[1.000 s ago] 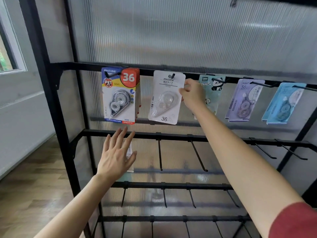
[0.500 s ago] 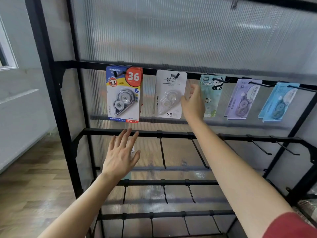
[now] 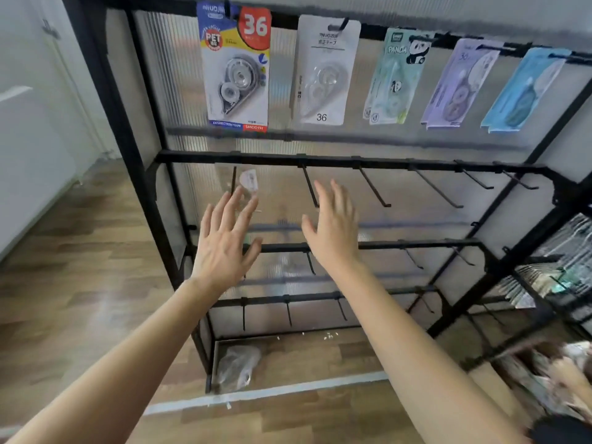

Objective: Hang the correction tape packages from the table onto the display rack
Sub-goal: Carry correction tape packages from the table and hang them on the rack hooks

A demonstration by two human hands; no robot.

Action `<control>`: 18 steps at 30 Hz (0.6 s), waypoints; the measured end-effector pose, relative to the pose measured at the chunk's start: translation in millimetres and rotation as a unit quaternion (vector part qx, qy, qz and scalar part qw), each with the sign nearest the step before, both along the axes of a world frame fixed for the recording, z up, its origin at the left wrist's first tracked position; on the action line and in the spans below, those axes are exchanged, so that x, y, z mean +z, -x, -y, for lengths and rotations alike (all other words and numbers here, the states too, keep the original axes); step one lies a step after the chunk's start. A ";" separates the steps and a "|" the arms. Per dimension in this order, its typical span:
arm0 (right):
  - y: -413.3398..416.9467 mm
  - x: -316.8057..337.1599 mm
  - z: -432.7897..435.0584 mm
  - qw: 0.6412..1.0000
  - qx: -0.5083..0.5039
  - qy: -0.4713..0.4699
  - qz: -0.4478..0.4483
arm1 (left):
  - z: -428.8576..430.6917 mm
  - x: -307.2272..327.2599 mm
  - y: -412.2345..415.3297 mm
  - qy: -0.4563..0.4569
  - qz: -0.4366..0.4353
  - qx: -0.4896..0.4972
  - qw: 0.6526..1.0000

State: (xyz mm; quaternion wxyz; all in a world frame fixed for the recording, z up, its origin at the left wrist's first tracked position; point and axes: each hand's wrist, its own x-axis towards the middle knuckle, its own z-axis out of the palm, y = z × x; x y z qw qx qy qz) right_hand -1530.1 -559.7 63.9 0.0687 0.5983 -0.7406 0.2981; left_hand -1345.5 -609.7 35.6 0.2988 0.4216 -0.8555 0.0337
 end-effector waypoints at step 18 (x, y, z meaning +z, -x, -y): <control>-70.0 -98.6 -164.2 0.976 0.180 -0.121 -0.017 | -226.5 -80.1 -57.7 -0.120 -0.034 0.225 0.966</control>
